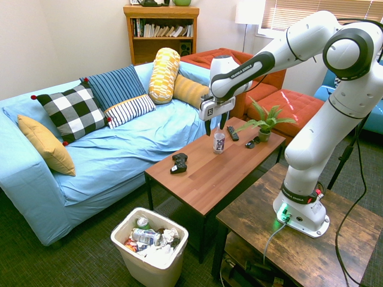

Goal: Throw the bottle in the trash bin

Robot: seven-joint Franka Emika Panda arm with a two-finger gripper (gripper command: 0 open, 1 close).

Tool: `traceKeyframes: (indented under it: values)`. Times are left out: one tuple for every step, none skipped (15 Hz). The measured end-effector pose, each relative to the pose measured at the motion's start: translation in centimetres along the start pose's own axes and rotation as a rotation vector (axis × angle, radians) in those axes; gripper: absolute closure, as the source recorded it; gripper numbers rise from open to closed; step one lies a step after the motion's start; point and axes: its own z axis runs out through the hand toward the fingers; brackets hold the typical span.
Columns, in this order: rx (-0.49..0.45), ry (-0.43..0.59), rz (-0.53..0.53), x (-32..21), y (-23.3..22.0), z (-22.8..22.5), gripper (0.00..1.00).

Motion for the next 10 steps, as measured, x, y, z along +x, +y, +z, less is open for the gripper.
traceKeyframes:
  values:
    - [0.002, 0.001, 0.000, 0.1, -0.1, 0.0, 0.00]
    - [0.008, 0.006, 0.002, 0.2, -0.1, 0.0, 0.00]
    - [0.016, 0.014, 0.013, 0.5, -0.2, -0.1, 0.00]
    - [0.023, 0.025, 0.033, 1.2, -0.1, -0.3, 0.00]
    - [0.023, 0.040, 0.062, 2.5, 0.1, -0.7, 0.00]
    - [0.024, 0.054, 0.099, 4.3, 0.4, -1.1, 0.00]
    - [0.027, 0.063, 0.136, 6.4, 0.6, -1.3, 0.00]
    - [0.027, 0.070, 0.171, 8.5, 0.8, -1.3, 0.00]
    - [0.023, 0.082, 0.204, 10.5, 0.9, -1.0, 0.00]
    - [0.014, 0.091, 0.240, 12.4, 0.9, -0.7, 0.00]
